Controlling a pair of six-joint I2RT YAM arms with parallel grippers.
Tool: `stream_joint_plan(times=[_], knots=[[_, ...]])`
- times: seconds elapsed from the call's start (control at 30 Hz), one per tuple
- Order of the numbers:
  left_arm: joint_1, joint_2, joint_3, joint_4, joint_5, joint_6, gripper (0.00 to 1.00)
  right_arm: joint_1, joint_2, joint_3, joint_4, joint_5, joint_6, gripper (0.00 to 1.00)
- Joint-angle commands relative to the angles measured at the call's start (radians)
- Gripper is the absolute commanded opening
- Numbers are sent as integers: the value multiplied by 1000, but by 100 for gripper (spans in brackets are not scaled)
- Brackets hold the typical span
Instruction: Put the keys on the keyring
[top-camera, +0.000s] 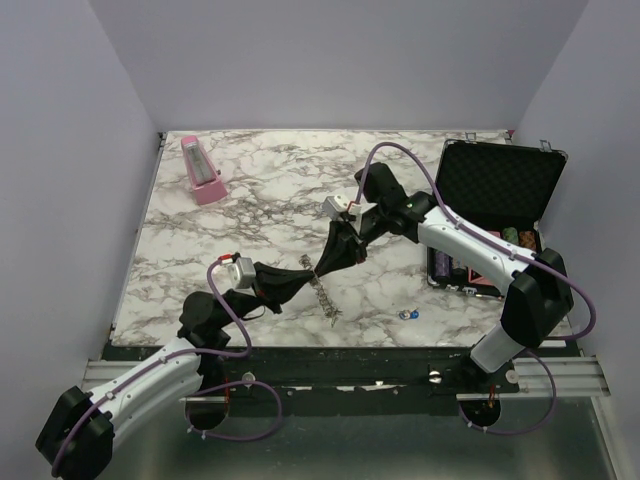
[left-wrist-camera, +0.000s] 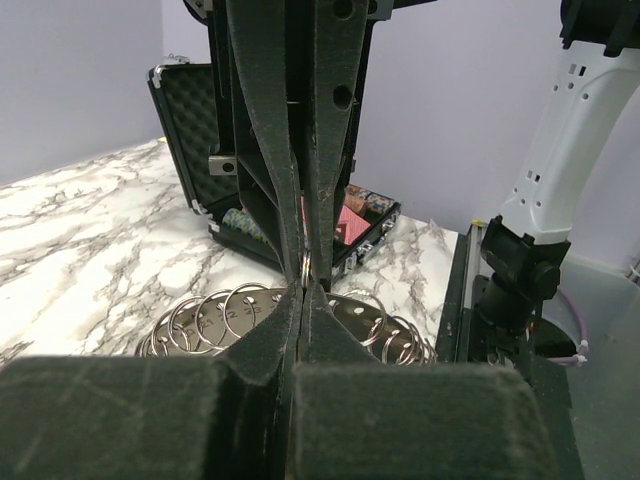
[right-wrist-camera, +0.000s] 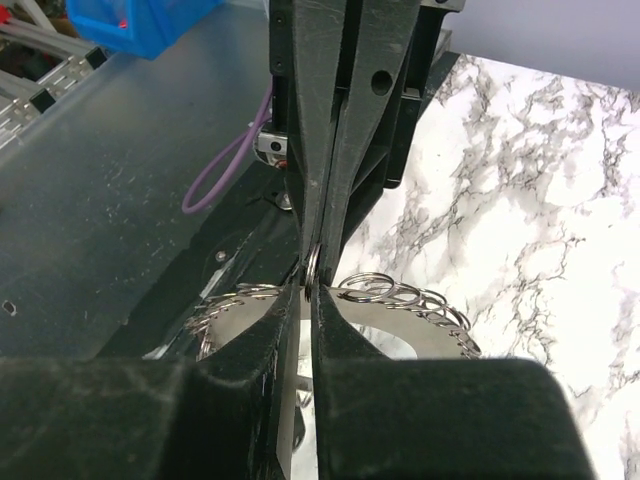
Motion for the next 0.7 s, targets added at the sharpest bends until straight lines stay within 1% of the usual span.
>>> stream_joint_plan(times=[0.0,0.07,0.1,0.23,0.33,0.37,0.43,0.47,0.53,0.6,0.67], knots=[[4,-1,-9,77,-31,-12,0,9,7,-11,53,29,66,12],[6,1,-12,75,-32,-12,0,12,7,-8,51,35,66,6],[6,-1,-12,74,-31,-12,0,12,7,-5,50,40,66,1],[6,-16,-9,32,-32,-3,0,11,8,12,21,61,61,0],[6,-54,6,-47,-23,19,0,12,10,24,-1,75,53,0],[6,-129,24,-174,-23,48,17,12,11,38,-37,96,29,0],[4,-191,37,-268,-38,65,40,12,14,52,-71,116,1,1],[7,-223,47,-317,-49,74,55,12,18,59,-89,127,-17,0],[6,-290,84,-458,-66,102,65,11,25,81,-149,146,-66,0],[7,-338,142,-604,-69,147,68,12,31,110,-217,181,-120,0],[7,-347,202,-749,-63,204,70,12,41,142,-286,222,-167,0]])
